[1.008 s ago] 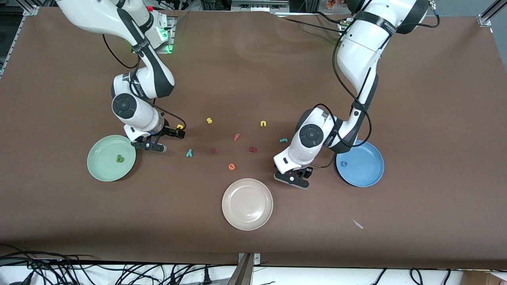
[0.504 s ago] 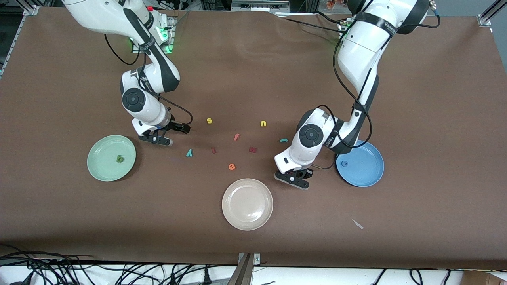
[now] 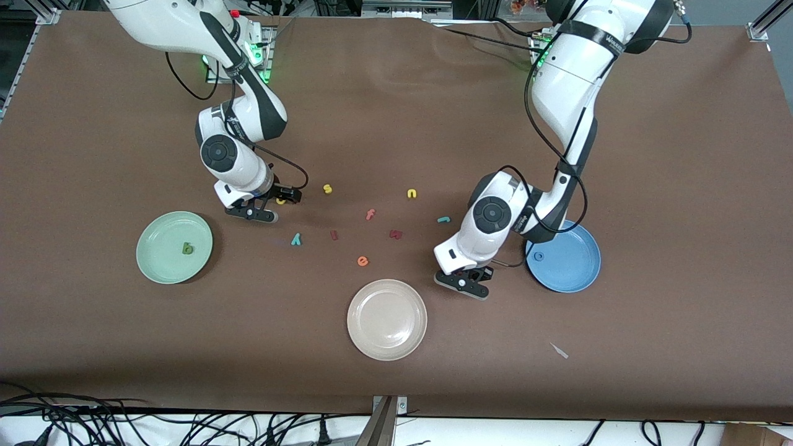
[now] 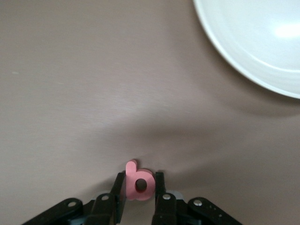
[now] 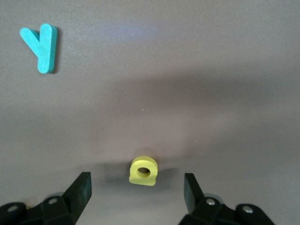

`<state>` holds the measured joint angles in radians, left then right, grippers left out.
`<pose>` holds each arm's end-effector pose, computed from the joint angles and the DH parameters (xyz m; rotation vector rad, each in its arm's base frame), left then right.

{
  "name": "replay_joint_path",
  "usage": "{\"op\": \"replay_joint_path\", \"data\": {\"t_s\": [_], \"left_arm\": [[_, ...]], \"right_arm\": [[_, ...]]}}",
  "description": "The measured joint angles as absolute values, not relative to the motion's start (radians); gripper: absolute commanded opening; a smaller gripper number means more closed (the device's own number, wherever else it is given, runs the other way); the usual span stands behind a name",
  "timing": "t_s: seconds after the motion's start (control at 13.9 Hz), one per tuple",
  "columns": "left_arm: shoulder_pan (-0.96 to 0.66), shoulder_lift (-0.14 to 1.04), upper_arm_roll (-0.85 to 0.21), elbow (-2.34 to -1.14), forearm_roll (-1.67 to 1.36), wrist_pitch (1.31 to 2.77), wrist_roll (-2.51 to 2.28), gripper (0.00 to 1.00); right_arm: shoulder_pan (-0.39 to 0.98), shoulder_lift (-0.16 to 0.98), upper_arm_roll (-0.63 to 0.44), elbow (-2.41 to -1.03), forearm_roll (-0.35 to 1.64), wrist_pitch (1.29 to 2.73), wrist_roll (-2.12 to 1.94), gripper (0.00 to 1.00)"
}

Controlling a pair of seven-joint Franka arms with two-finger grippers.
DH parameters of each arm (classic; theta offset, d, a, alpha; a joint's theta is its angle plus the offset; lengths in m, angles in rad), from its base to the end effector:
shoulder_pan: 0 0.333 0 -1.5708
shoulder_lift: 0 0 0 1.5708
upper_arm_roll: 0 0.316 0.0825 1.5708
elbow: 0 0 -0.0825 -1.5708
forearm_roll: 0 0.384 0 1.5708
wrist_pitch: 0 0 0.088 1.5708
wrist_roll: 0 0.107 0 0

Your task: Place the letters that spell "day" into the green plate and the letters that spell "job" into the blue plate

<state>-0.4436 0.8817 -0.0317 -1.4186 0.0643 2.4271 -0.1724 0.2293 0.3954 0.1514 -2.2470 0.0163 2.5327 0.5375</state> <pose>0.6589 -0.3335 0.1810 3.0713 -0.5204 0.1991 0.4916 0.1995 0.1816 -3.1095 0.2792 0.1946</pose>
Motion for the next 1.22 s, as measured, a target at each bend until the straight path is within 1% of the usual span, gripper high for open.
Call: {"op": "replay_joint_path", "data": {"t_s": [0.14,0.29,0.43,0.5,0.58,0.65,0.86,0.94,1.01,1.08,1.15,1.22], "left_arm": [[-0.414,0.856,-0.031,-1.411,0.064,2.363,-0.139,0.04],[-0.377,0.811,-0.030,-1.408,0.064,2.246,-0.065,0.04],[-0.333,0.774,-0.030,-1.412,0.064,2.138,0.022,0.07],[-0.311,0.758,-0.030,-1.423,0.064,2.097,0.047,0.09],[-0.293,0.745,-0.030,-1.442,0.064,2.076,0.060,0.14],[-0.278,0.733,-0.029,-1.467,0.064,2.067,0.066,0.17],[-0.238,0.718,-0.029,-1.552,0.064,2.063,0.069,0.20],[-0.227,0.715,-0.028,-1.580,0.064,2.064,0.070,0.23],[-0.218,0.714,-0.028,-1.602,0.064,2.065,0.070,0.53],[-0.207,0.712,-0.028,-1.616,0.064,2.066,0.070,1.00],[-0.198,0.707,-0.028,-1.623,0.064,2.066,0.072,1.00],[-0.193,0.701,-0.028,-1.626,0.064,2.066,0.072,1.00]], "right_arm": [[0.229,0.398,0.151,-2.250,0.016,2.533,0.538,0.65],[0.229,0.400,0.151,-2.251,0.016,2.533,0.538,0.61],[0.229,0.401,0.151,-2.252,0.015,2.533,0.538,0.56],[0.229,0.402,0.151,-2.252,0.015,2.533,0.537,0.54],[0.229,0.404,0.151,-2.252,0.015,2.533,0.538,0.53],[0.229,0.405,0.151,-2.252,0.015,2.533,0.537,0.50],[0.229,0.409,0.151,-2.252,0.015,2.534,0.538,0.43],[0.229,0.409,0.151,-2.252,0.015,2.534,0.538,0.39],[0.229,0.409,0.151,-2.252,0.015,2.535,0.538,0.38],[0.229,0.409,0.151,-2.252,0.015,2.536,0.538,0.35],[0.229,0.408,0.151,-2.251,0.015,2.537,0.538,0.32],[0.229,0.408,0.151,-2.252,0.015,2.538,0.538,0.30]]}}
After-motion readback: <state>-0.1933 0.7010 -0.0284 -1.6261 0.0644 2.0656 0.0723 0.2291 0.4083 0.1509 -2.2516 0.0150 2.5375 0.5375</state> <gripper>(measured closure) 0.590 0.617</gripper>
